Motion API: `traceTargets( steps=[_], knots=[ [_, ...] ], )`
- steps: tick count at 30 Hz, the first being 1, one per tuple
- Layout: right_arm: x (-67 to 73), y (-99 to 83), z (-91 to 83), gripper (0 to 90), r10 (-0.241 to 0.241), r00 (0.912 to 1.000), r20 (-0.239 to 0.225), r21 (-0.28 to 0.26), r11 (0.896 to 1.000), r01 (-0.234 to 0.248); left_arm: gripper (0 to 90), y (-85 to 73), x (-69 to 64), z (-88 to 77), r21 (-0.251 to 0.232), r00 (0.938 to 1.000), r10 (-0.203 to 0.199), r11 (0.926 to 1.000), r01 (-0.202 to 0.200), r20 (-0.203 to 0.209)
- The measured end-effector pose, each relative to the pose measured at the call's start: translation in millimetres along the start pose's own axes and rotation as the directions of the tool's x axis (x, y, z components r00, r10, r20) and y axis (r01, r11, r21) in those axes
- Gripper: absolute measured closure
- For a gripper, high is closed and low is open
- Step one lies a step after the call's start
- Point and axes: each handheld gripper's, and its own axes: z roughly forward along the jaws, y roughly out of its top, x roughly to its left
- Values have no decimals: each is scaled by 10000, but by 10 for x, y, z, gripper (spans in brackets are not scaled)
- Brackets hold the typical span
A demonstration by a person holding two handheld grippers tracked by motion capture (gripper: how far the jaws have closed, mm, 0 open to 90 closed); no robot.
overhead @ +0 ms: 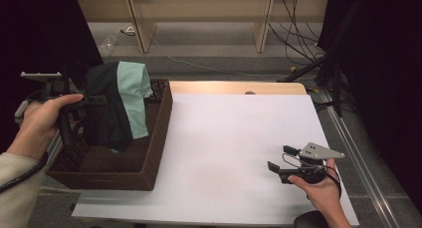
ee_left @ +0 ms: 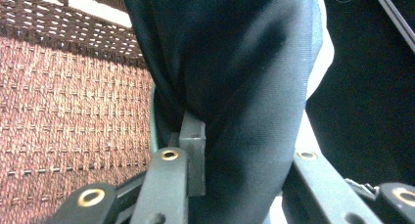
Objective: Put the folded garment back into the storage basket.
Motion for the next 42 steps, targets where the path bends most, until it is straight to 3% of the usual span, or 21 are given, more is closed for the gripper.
traceTargets(
  steps=[42],
  knots=[
    [-4,0,-8,167,-21,10000,-6,31,10000,21,702,-31,46,127,129,9999,65,9999,-63,-134]
  ],
)
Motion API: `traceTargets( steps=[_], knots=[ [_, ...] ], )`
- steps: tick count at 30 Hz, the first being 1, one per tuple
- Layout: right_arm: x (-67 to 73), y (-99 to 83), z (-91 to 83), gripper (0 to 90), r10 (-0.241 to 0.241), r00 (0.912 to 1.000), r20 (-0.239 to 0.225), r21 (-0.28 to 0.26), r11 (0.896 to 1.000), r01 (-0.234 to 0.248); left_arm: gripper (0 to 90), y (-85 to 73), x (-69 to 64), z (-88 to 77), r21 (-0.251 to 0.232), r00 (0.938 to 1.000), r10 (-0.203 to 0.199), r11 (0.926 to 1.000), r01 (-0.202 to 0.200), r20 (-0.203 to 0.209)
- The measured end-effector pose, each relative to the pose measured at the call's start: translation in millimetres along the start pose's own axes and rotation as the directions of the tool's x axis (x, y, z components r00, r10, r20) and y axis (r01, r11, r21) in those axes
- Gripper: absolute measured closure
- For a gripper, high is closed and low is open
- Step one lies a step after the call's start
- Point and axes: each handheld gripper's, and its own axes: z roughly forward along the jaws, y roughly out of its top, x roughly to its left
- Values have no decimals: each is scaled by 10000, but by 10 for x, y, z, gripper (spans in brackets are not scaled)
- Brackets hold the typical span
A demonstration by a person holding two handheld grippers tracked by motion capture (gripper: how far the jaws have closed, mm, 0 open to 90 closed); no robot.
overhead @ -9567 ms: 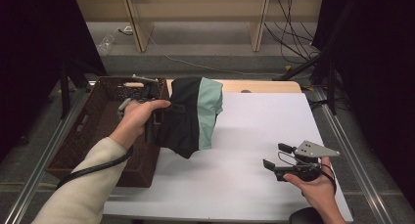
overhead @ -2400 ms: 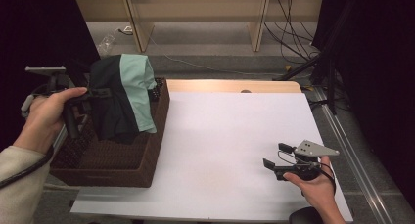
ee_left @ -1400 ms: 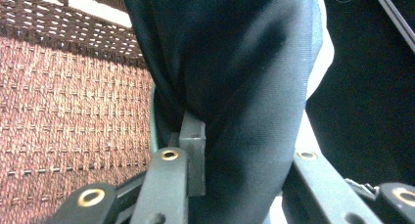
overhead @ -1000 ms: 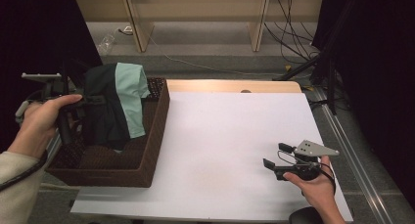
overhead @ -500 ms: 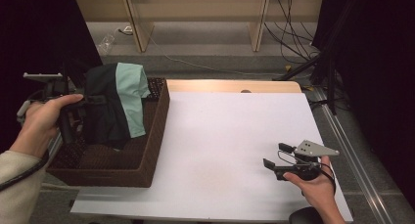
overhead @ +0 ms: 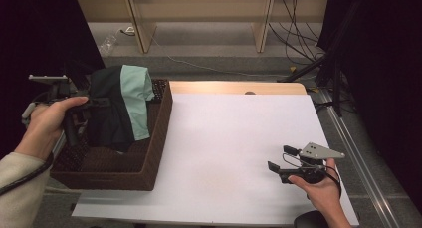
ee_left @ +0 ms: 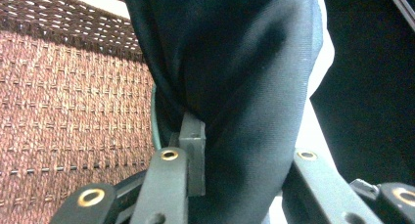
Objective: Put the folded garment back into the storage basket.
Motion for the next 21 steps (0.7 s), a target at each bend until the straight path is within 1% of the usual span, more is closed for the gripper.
traceTargets(
  steps=[7,21],
  knots=[
    [-2,-1,2,167,37,10000,-18,-34,10000,-37,702,-15,2,41,61,10000,10,10000,-10,21],
    [-1,-1,-1,167,-6,10000,-6,-7,10000,6,701,-39,49,86,59,9999,17,10000,-16,-131]
  ],
)
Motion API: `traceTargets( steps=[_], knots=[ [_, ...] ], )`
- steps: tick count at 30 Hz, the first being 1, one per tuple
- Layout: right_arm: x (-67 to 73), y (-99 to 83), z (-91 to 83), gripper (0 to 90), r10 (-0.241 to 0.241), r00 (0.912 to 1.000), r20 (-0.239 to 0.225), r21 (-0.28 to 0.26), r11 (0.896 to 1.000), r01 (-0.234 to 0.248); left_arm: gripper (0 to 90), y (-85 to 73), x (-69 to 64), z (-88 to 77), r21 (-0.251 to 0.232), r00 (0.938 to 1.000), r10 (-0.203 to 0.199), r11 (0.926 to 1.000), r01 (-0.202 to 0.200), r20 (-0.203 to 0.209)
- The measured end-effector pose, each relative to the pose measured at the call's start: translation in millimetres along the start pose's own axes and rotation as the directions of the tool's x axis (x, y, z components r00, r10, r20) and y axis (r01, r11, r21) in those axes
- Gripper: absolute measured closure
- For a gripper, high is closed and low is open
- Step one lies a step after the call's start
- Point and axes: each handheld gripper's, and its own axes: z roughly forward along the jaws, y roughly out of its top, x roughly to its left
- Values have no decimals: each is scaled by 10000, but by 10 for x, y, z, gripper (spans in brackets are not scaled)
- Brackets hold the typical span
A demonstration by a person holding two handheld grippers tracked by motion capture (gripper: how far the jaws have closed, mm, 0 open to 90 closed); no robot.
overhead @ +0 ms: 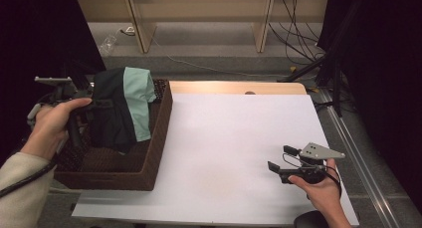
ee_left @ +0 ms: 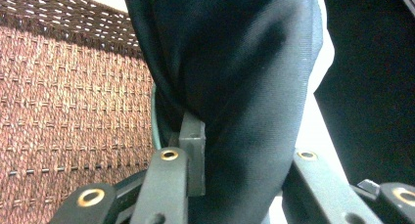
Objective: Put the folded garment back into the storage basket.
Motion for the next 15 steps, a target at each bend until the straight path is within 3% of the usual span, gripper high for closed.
traceTargets(
  steps=[15],
  knots=[
    [0,0,-1,167,-5,10000,2,4,10000,5,701,-18,50,47,100,9999,-79,9999,80,-77]
  ],
)
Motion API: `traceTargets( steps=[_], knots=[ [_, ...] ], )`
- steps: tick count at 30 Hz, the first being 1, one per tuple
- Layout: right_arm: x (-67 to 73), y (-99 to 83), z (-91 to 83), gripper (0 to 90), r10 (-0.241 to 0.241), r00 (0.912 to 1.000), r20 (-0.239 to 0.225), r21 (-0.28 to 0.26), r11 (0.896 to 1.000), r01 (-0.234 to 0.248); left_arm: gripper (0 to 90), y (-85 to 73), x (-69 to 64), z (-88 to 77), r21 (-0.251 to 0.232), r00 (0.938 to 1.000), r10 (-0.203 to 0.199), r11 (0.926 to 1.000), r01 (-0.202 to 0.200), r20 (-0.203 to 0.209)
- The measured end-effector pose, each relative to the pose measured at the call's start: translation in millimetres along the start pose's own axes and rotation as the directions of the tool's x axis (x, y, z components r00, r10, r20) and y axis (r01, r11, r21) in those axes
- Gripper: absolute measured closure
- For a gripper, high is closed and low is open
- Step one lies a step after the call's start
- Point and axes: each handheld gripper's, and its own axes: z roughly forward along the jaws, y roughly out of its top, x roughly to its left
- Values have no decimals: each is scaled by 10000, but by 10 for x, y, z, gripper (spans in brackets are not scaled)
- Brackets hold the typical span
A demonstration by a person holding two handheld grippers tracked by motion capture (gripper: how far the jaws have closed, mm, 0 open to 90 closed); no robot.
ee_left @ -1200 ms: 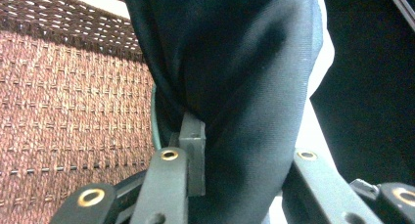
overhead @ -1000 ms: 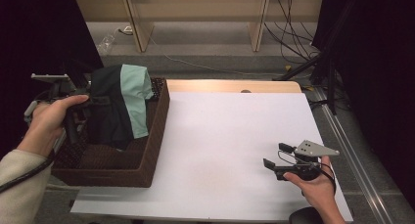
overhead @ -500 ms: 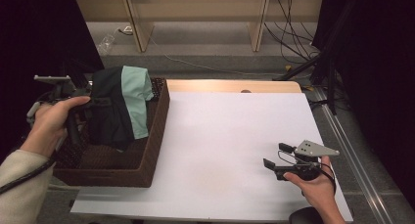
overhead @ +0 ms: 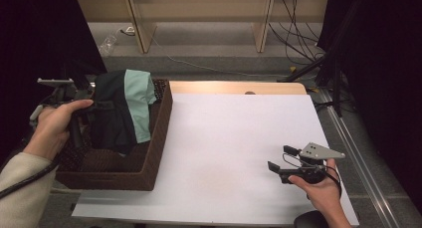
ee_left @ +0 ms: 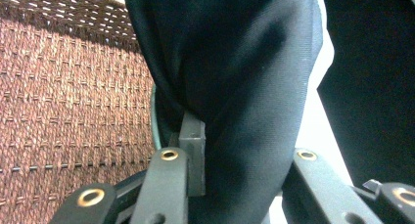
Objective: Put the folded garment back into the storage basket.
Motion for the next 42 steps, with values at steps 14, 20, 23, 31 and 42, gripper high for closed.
traceTargets(
  steps=[14,20,23,31,42],
  knots=[
    [0,0,1,167,-6,10000,0,-3,10000,6,701,-40,92,62,205,9997,-29,9998,34,-230],
    [0,0,1,167,2,10000,-2,1,10000,-2,701,-65,135,91,307,9996,-68,9995,76,-269],
    [-1,0,1,167,13,10000,1,0,10000,-13,701,-68,147,102,342,9994,-91,9994,103,-332],
    [0,0,2,167,70,10000,6,-18,10000,-70,701,-86,162,138,508,9990,-13,9987,35,-439],
    [-1,0,3,167,75,10000,5,-34,10000,-75,701,-165,260,271,883,9981,-161,9959,213,-600]
  ],
)
